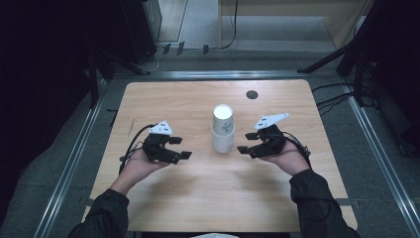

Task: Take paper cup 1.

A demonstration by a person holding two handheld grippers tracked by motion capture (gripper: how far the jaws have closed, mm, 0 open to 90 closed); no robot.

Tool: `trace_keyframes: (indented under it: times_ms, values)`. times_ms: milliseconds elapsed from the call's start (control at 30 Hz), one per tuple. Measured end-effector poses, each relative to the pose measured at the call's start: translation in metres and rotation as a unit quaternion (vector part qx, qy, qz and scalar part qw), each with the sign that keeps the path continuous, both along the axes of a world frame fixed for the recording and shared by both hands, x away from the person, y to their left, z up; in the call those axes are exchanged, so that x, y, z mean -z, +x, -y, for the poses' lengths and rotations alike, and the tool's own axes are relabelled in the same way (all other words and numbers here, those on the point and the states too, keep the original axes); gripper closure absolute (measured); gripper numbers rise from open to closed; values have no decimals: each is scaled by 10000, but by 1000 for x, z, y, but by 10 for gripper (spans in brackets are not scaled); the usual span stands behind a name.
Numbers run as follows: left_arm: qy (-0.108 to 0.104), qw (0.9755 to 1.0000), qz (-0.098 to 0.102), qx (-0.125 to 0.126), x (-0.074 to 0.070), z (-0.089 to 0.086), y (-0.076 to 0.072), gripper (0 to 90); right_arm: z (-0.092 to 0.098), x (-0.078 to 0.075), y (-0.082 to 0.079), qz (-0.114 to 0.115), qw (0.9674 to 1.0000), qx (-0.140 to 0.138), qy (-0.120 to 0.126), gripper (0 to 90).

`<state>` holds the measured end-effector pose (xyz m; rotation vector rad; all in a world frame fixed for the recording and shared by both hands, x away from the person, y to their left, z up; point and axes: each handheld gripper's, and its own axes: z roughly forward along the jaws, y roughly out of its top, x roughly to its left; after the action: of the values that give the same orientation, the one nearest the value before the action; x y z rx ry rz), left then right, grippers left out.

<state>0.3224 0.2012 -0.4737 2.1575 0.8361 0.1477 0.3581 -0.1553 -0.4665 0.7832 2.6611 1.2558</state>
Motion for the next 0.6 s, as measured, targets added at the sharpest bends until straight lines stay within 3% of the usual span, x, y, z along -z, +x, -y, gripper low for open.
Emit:
trace_keyframes:
  times_ms: [233,433,600]
  values:
    - [0,10000,-9,25,-1,-3,-2,281,-7,-13,2,79,9999,-91,-63,368]
    - [93,9999,85,36,-1,-3,-4,288,-14,-29,11,89,9990,-282,-343,367]
    - [77,9999,105,23,-2,-2,-6,288,-17,-42,23,-19,9986,-374,-381,352]
